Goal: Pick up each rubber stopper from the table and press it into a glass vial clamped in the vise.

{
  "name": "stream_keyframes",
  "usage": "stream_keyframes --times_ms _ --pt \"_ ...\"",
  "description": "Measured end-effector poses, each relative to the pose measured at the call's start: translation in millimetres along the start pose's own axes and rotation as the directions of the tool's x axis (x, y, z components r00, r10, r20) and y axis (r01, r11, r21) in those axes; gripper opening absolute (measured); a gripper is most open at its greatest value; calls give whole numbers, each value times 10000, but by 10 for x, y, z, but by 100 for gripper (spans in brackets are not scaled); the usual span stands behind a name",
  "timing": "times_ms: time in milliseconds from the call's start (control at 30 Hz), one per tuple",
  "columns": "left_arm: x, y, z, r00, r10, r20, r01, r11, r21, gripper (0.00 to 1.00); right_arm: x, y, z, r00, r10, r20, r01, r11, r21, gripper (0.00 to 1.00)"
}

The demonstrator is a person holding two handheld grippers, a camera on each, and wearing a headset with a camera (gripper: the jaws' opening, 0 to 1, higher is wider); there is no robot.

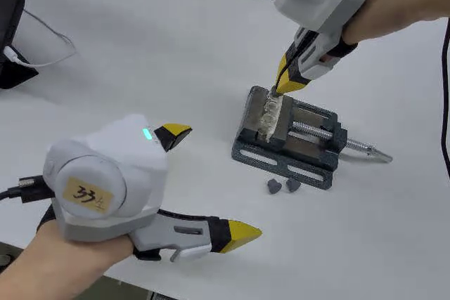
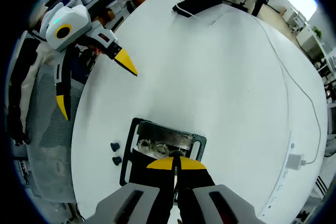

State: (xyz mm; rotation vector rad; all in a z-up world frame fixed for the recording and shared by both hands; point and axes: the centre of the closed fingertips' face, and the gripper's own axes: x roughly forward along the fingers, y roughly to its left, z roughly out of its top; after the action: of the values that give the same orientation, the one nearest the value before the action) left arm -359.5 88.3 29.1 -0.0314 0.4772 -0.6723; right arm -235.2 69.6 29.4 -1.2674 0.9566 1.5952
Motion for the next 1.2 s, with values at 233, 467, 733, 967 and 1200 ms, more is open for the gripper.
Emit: stream_keyframes --times_ms 233,467,733,967,1200 --pt "4 29 -31 10000 13 -26 -13 9999 -145 95 9 -20 -8 10000 93 -15 -92 9999 123 0" --pt "30 27 -20 10000 -52 -21 51 9999 -149 95 19 -21 -7 10000 20 80 -22 9997 259 0" --pt "60 35 34 10000 -40 84 40 9999 -104 95 35 -72 -20 9986 -449 -281 441 9986 -275 0" --pt "45 47 103 9998 28 200 -28 10000 -46 95 9 -58 -28 9976 -448 -521 446 9990 -48 0" --pt "19 28 196 9994 26 344 -27 10000 30 95 11 -66 -13 9976 -560 -413 582 9968 540 0"
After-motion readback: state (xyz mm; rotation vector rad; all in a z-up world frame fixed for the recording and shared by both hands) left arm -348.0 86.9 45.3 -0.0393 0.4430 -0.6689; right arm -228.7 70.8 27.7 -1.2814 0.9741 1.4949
